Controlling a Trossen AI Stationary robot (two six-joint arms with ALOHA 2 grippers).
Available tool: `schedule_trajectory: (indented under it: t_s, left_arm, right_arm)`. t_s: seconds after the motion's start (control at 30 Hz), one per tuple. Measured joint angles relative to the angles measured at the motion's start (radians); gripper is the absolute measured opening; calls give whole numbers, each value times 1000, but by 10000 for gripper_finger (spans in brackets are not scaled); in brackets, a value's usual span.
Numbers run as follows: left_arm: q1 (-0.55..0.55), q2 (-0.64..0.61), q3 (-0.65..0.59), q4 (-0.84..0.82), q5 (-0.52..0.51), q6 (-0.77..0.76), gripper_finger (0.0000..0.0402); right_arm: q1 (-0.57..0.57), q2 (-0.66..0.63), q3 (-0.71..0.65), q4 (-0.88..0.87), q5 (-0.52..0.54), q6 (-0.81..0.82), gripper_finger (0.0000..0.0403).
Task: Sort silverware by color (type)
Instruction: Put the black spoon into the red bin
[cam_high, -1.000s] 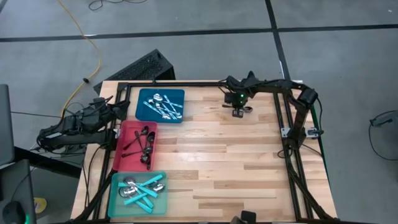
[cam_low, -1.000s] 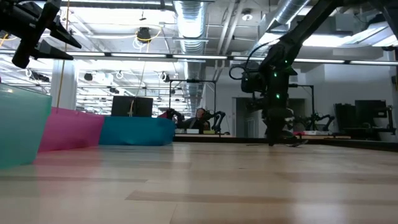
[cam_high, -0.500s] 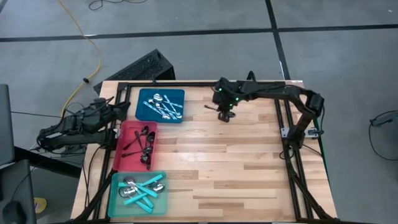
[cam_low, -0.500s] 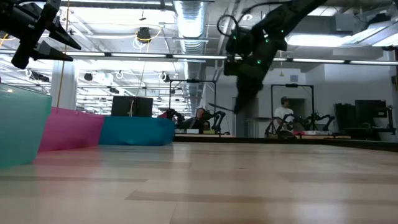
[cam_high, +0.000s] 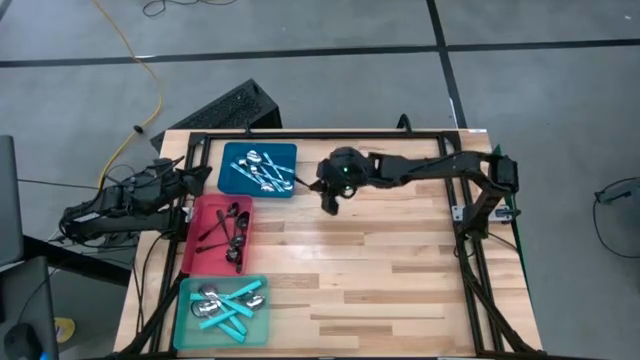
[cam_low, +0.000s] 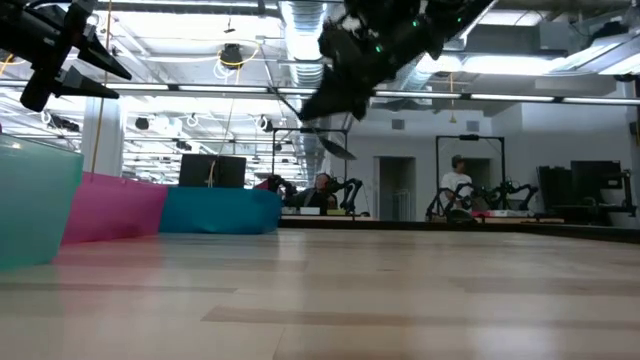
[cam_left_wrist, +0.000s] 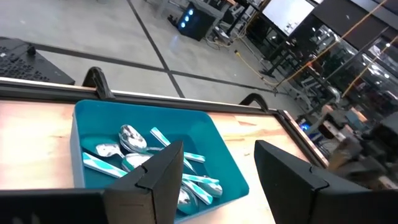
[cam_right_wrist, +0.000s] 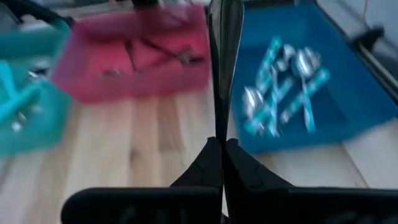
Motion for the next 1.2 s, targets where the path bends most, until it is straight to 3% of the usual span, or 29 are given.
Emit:
schedule_trajectory:
  t_s: [0.37, 0.47, 0.67, 1.2]
  left_arm:
    - [0, 0, 0, -6, 6, 11, 183]
    - [0, 0, 0, -6, 5, 12, 183]
    - [0, 0, 0, -7, 9, 18, 183]
    - [0, 0, 0, -12, 30, 38, 183]
  right_arm:
    - [99, 28, 6, 355, 98, 58, 18]
    - [112, 64, 40, 362, 106, 62, 18]
    - [146, 223, 245, 363, 94, 16, 18]
    - [190, 740, 958, 281, -160, 12, 18]
